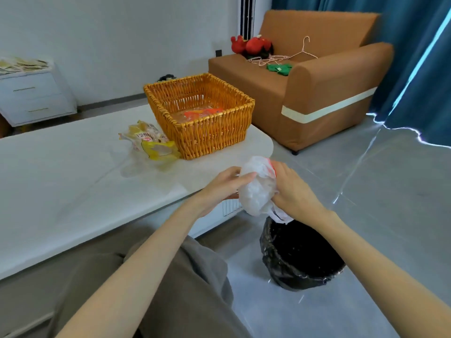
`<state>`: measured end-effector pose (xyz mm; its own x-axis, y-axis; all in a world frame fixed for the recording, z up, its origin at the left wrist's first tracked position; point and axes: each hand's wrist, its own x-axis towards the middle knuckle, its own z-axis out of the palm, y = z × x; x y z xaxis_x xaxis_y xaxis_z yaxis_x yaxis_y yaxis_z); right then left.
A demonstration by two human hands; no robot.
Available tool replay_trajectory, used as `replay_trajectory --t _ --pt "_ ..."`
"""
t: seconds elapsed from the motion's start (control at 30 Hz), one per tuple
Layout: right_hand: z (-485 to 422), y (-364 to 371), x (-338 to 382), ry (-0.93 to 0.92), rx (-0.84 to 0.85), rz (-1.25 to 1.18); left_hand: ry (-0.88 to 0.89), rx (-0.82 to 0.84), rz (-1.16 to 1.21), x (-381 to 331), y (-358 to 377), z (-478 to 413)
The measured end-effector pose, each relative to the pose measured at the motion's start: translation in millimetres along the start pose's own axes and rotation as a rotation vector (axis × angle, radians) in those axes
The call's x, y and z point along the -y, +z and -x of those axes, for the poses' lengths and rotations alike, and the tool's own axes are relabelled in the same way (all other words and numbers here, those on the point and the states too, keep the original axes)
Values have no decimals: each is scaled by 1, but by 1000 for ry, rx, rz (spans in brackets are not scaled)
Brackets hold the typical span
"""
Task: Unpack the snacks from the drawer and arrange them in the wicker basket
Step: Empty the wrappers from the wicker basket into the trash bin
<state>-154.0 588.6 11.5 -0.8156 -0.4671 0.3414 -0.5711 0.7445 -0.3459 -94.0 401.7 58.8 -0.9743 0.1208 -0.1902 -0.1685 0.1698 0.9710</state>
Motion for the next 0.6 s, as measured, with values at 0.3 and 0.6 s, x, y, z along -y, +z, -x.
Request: replay_trajectory --t 0.3,0.6 --pt "99 32 -107 458 80 60 -32 109 -456 91 96 -45" --pt "122 115 -162 800 191 47 -12 385 -1190 174 140 -65"
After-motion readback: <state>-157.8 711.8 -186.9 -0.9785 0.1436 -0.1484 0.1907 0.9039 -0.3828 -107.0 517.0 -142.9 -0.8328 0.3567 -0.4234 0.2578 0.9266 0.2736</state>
